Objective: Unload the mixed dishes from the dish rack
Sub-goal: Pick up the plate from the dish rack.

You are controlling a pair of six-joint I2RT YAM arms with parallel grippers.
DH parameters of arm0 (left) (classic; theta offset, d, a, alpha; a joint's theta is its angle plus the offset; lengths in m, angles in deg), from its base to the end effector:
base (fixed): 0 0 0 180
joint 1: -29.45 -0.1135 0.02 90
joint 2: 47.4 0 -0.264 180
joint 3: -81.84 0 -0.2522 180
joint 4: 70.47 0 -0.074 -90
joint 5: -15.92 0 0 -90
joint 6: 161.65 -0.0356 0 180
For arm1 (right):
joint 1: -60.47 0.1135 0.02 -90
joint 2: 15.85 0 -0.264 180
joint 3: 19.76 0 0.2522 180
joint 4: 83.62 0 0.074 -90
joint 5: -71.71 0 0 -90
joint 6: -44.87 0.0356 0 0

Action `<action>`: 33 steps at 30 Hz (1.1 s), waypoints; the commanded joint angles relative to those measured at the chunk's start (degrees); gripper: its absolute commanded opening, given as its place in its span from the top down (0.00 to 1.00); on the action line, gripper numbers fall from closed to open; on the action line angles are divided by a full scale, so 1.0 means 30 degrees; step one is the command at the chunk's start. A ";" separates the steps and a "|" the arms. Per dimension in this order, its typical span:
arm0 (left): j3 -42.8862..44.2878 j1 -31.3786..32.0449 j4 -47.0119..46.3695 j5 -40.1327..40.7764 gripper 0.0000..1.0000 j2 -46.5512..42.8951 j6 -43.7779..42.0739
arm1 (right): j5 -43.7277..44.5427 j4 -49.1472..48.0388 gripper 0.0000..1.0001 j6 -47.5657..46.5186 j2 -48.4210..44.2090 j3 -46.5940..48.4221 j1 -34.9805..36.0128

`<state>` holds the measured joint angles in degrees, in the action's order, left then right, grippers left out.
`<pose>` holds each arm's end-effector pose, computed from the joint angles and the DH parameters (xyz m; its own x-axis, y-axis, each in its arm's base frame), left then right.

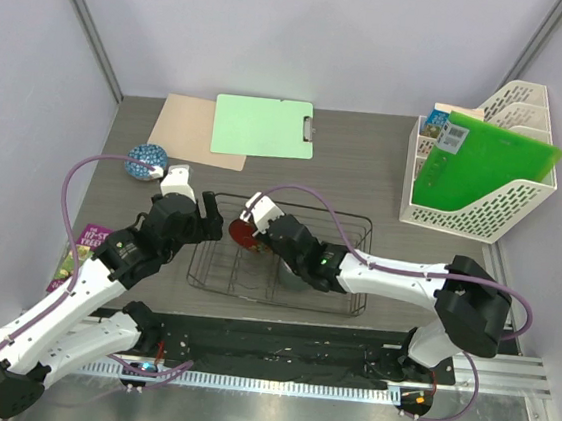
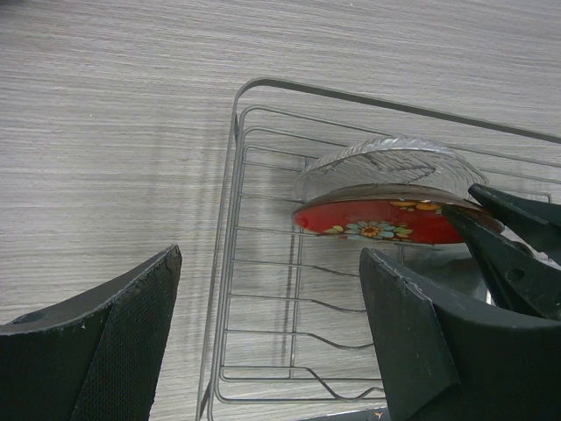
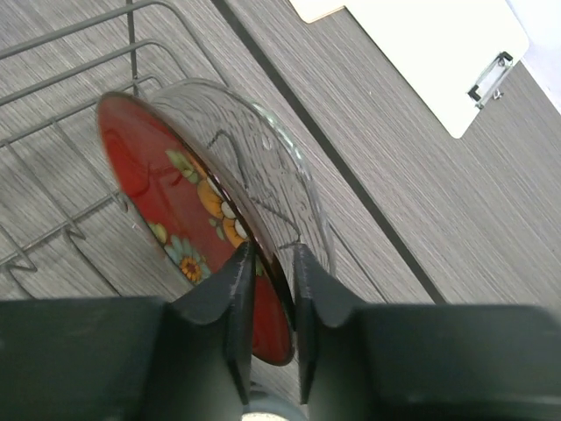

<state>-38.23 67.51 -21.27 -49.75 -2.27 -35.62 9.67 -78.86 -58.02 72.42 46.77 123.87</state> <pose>0.1393 -0.0904 0.3049 -0.5327 -0.2636 -0.8042 -0.0238 0.9545 -0.2971 0.1675 0.2971 0.2369 -0.0605 -0.5608 -0.8257 -0.6313 0.6623 -0.4036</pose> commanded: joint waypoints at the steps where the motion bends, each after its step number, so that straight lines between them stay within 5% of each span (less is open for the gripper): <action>1: -0.0098 -0.0091 -0.0359 -0.0085 0.18 -0.0217 0.0236 | 0.0053 -0.0869 0.81 0.0516 0.0050 -0.0071 -0.0038; 6: -0.0098 -0.0091 -0.0417 -0.0085 0.18 -0.0217 0.0265 | 0.0521 -0.0987 0.99 0.0283 -0.0769 -0.0276 -0.0038; 33: -0.0625 -0.0119 -0.0886 -0.1053 0.23 0.0951 0.1846 | 0.1313 -0.0343 0.99 -0.0189 -0.1357 0.0484 -0.0917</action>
<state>-39.54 67.51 -21.56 -52.28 -1.33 -31.95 10.06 -77.55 -60.23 69.73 45.57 123.06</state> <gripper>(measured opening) 0.779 0.070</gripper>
